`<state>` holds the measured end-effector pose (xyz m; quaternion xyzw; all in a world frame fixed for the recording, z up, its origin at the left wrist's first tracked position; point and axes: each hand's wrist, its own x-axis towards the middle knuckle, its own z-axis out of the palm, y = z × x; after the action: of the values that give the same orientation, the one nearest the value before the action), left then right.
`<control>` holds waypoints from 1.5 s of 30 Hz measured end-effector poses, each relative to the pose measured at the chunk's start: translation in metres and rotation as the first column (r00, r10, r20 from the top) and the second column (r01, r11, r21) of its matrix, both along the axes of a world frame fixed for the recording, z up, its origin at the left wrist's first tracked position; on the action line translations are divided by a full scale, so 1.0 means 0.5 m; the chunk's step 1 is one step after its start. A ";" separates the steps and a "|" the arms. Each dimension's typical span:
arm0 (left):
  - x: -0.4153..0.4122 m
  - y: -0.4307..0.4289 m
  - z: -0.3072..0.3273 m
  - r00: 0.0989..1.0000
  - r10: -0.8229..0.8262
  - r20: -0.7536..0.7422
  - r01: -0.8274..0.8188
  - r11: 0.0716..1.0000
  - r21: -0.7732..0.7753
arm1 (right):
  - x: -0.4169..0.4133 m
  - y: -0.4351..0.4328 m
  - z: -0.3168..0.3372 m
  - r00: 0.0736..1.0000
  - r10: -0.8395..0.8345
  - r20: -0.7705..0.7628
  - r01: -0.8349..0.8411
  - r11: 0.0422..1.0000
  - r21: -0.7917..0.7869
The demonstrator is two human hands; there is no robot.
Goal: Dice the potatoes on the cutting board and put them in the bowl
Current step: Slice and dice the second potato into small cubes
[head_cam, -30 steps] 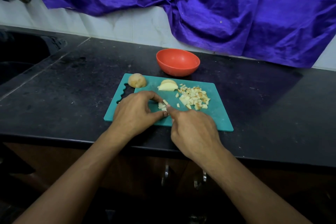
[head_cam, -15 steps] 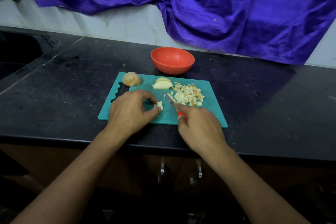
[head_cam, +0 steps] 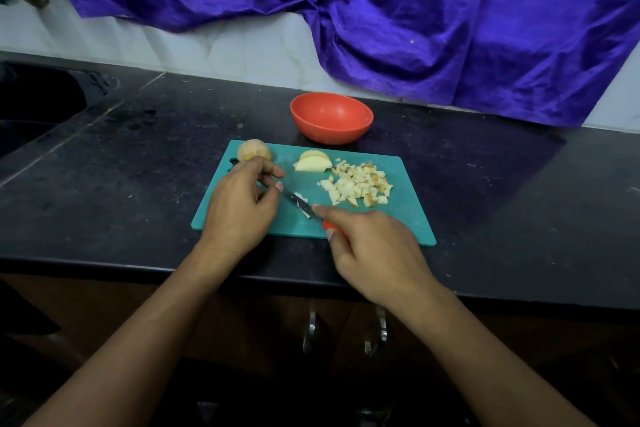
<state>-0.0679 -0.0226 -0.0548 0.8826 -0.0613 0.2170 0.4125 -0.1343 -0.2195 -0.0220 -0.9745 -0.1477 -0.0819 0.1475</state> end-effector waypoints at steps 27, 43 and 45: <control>0.000 -0.001 -0.004 0.999 -0.037 -0.009 0.037 0.997 0.068 | 0.072 -0.093 0.000 0.960 -0.279 -0.003 0.279 0.960 -0.024; 0.000 -0.002 -0.005 0.999 -0.040 -0.012 0.041 0.995 0.090 | 0.045 -0.091 -0.005 0.978 -0.176 0.115 0.169 0.983 0.069; -0.001 -0.002 -0.004 0.999 -0.039 -0.019 0.041 0.995 0.096 | 0.042 -0.086 -0.015 0.987 -0.132 0.093 0.140 0.987 -0.077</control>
<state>-0.0683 -0.0237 -0.0568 0.9018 -0.0859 0.1981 0.3744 -0.1131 -0.2626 -0.0293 -0.9832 -0.0904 -0.1280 0.0941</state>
